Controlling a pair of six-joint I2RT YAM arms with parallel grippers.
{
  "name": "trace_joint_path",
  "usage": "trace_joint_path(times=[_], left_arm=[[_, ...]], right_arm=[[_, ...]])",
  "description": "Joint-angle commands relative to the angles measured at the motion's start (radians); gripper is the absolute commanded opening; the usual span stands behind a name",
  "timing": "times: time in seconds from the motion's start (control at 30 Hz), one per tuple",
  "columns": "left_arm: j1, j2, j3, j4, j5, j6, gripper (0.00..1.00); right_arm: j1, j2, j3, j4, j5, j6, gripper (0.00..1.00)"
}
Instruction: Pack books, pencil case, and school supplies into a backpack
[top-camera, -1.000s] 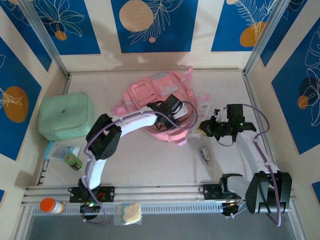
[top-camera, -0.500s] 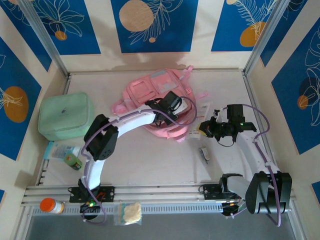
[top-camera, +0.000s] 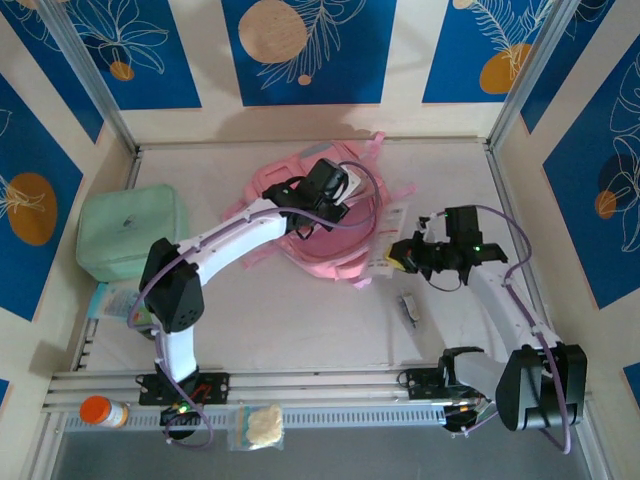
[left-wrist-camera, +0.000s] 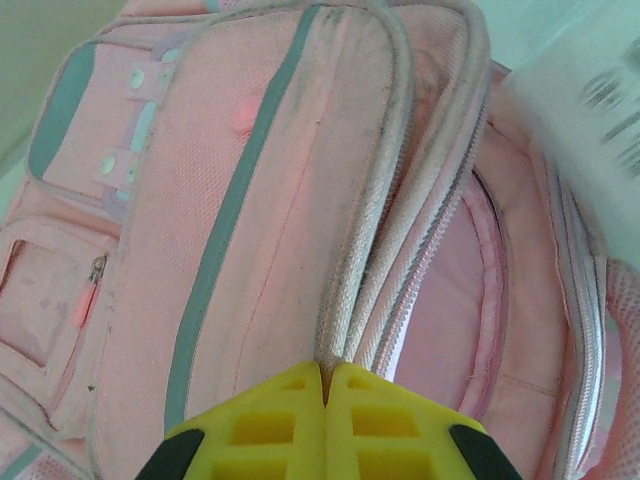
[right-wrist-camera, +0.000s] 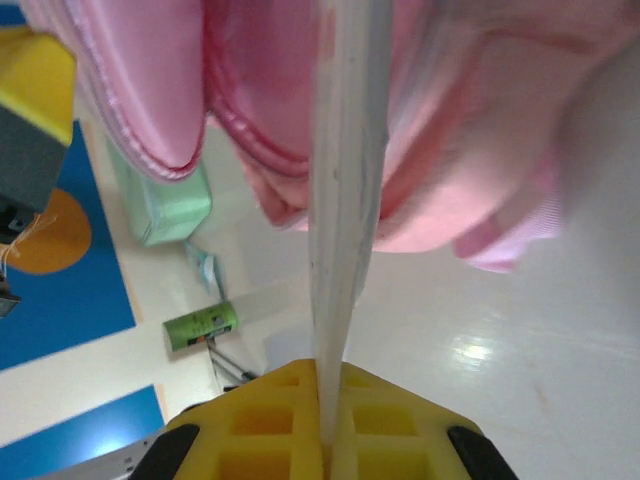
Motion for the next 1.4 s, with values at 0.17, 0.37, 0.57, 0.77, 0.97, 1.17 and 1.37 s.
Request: trace_joint_path(times=[0.17,0.37,0.57,0.77,0.97,1.17,1.37], left_arm=[[-0.007,-0.096,0.146,-0.065,0.011,-0.227,0.00],[-0.007,-0.090,0.151,-0.094,0.032,-0.246,0.00],[0.008,-0.133,-0.066,-0.002,0.026,-0.112,0.09],[0.022,-0.176,-0.248,0.117,0.106,-0.022,0.26],[0.077,-0.199,-0.347,0.220,0.210,0.030,0.41],[0.120,-0.078,-0.275,0.229,0.252,0.060,0.46],[0.147,-0.049,-0.262,0.256,0.421,0.072,0.47]], right_arm=[[0.151,0.272,0.078,0.472,0.002,0.287,0.00],[0.191,0.443,0.128,0.643,0.093,0.361,0.00],[0.192,0.367,0.106,0.686,0.074,0.270,0.00],[0.193,0.362,0.110,0.666,0.133,0.214,0.00],[0.186,0.389,0.140,0.640,0.111,0.191,0.00],[0.190,0.387,0.132,0.641,0.119,0.190,0.00],[0.185,0.392,0.146,0.614,0.125,0.179,0.00]])
